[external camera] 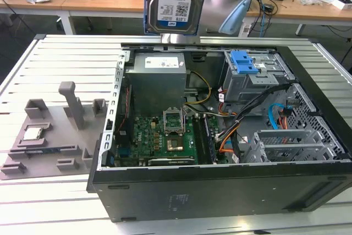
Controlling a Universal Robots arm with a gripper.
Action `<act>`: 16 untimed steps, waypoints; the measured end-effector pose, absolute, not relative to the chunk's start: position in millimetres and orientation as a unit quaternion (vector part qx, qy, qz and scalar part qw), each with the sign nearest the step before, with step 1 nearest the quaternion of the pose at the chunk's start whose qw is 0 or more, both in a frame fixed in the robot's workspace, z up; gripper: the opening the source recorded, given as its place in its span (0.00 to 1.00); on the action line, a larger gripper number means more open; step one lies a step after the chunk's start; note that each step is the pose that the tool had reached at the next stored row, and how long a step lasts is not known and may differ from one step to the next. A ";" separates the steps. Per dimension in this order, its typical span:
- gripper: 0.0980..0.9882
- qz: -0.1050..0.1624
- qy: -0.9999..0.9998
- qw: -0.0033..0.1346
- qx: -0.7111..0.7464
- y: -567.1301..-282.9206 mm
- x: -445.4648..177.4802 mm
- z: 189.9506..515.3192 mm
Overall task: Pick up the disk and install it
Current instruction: 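Pick up the disk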
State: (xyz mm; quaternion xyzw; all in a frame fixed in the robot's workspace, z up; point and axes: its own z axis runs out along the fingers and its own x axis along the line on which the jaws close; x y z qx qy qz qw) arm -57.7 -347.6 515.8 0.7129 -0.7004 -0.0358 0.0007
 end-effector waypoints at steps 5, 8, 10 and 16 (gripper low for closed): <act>0.30 -0.036 -0.700 0.001 0.713 -347.7 -41.6 515.7; 0.30 -0.036 -0.700 0.001 0.713 -347.7 -25.4 515.7; 0.30 -0.036 -0.700 0.001 0.713 -347.7 -17.7 515.7; 0.30 -0.036 -0.700 0.001 0.713 -347.6 6.6 515.7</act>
